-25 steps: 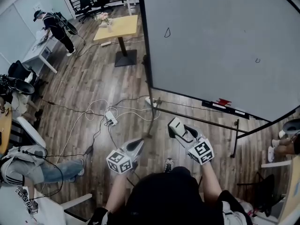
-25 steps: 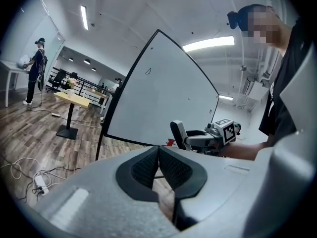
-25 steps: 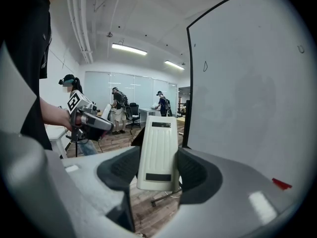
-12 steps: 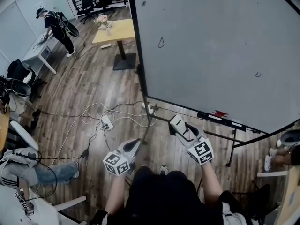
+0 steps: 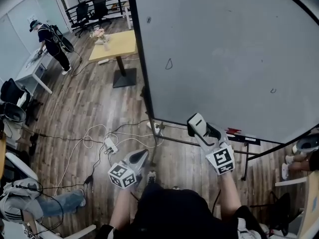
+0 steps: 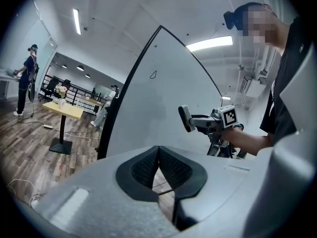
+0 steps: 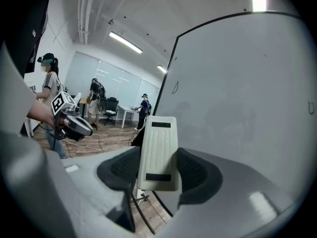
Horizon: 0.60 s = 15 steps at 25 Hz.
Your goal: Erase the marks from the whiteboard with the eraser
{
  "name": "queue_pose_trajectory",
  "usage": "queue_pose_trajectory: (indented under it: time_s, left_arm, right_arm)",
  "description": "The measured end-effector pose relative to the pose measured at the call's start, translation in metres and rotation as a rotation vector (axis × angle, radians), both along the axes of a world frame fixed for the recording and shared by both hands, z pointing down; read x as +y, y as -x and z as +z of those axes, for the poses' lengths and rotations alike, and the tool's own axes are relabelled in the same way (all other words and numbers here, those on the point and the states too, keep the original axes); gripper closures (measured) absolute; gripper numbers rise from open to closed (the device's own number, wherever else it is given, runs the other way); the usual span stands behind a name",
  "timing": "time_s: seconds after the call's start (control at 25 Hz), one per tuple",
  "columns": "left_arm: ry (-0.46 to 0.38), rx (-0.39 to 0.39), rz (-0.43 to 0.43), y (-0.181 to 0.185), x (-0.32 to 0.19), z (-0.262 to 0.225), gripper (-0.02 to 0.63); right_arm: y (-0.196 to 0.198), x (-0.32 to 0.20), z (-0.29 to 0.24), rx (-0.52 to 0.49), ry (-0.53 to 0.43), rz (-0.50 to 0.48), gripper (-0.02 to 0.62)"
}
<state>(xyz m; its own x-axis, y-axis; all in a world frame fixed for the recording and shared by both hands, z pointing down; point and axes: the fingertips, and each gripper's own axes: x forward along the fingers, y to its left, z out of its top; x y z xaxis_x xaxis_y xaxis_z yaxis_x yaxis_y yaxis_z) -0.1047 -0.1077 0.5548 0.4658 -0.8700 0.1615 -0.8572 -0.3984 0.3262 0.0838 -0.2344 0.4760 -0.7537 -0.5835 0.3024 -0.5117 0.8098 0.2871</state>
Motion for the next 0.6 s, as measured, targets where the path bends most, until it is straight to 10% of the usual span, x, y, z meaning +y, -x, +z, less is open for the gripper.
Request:
queue_pose_trajectory:
  time_s: [0.6]
  left_arm:
    - [-0.054,-0.004,0.160,0.069,-0.099,-0.023,0.594]
  right_arm:
    - [0.097,-0.075,-0.131,0.025,-0.322,0.132,0.356]
